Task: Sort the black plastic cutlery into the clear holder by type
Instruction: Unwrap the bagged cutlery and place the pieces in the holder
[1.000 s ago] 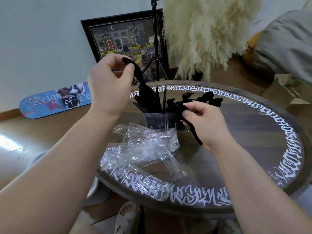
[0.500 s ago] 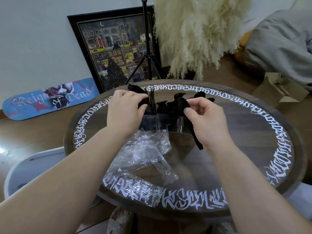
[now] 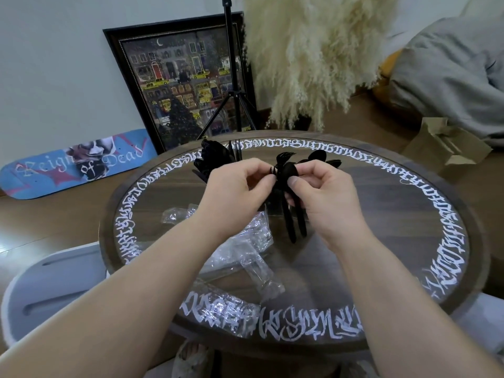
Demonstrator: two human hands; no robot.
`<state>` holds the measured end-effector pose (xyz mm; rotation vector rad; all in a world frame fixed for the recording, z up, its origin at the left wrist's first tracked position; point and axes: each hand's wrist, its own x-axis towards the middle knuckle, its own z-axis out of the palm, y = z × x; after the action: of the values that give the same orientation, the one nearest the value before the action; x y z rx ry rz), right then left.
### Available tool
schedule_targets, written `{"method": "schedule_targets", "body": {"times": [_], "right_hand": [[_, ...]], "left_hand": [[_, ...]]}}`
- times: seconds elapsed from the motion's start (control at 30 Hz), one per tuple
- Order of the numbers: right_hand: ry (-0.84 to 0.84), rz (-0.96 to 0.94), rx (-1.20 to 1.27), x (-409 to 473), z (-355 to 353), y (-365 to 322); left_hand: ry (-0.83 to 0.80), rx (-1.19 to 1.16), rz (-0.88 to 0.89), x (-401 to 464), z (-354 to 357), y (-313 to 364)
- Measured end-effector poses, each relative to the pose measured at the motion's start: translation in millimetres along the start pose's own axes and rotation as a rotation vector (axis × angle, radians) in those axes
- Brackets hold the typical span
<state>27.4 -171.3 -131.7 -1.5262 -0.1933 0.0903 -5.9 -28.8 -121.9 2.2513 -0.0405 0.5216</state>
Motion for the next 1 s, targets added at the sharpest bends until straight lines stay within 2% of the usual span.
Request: {"method": "schedule_targets", "body": {"times": [0.07,0.17,0.27,0.43,0.67,0.77,0.9,1.0], "right_hand": [[0.038,0.016,0.023,0,1,0],[0.146,-0.009,-0.034,2,-3,0],[0.194,-0.051,-0.067,3,-8,-2],[0.237,-0.090,-0.069,6,-16,-1],[0.344,-0.182,-0.132,8,-34,-1],[0.427,-0.226,-0.095,9,-40,-5],[0.521,-0.357,-0.084,6,-47,-15],[0.614,-0.493,-0.081,2,-51,-25]], "left_hand": [[0.111,0.049,0.020,8,-10,1],[0.370,0.049,0.063,34,-37,1],[0.448,0.134,0.095,55,-52,4],[0.307,0.410,0.134,61,-33,-7],[-0.068,0.740,0.052,59,-7,-22],[-0.195,0.703,-0.009,59,-6,-20],[-0.156,0.661,0.032,53,-5,-18],[-0.212,0.715,0.079,47,-5,-17]]}}
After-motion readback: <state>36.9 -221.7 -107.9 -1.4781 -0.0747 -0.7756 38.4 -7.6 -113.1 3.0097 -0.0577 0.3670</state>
